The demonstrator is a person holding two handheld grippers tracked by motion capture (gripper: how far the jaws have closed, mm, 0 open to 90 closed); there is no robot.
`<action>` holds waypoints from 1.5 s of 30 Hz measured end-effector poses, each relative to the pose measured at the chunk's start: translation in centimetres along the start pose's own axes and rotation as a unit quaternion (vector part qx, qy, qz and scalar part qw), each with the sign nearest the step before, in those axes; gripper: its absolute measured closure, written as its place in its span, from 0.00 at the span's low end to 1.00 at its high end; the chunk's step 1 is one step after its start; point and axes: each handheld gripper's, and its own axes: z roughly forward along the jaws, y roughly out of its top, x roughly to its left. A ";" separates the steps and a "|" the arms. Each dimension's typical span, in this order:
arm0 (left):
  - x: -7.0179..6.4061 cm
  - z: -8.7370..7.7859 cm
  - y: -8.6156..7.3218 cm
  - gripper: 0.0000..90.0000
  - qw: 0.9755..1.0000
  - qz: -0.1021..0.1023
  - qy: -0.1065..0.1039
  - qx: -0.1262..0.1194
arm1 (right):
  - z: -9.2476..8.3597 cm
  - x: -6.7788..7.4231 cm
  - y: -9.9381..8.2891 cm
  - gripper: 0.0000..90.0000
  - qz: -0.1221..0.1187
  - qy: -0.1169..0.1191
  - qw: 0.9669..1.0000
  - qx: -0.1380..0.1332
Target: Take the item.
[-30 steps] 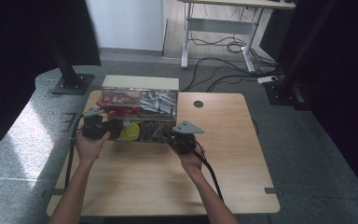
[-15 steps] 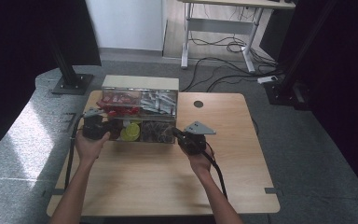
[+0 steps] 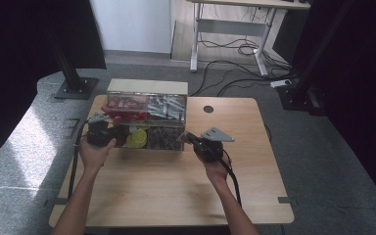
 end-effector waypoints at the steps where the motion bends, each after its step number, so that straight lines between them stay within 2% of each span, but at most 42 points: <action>1: 0.0 0.0 0.0 1.00 1.000 0.000 0.000 0.000 | -0.1 -0.1 0.0 0.98 0.000 -0.001 1.000 0.000; 25: -0.1 0.1 0.0 1.00 1.000 0.000 -0.001 0.000 | -1.4 -1.8 0.0 0.99 0.006 -0.025 1.000 -0.004; 45: -0.2 0.1 0.0 1.00 1.000 0.001 0.000 0.001 | -2.8 -3.8 -0.5 0.99 0.019 -0.049 0.999 -0.006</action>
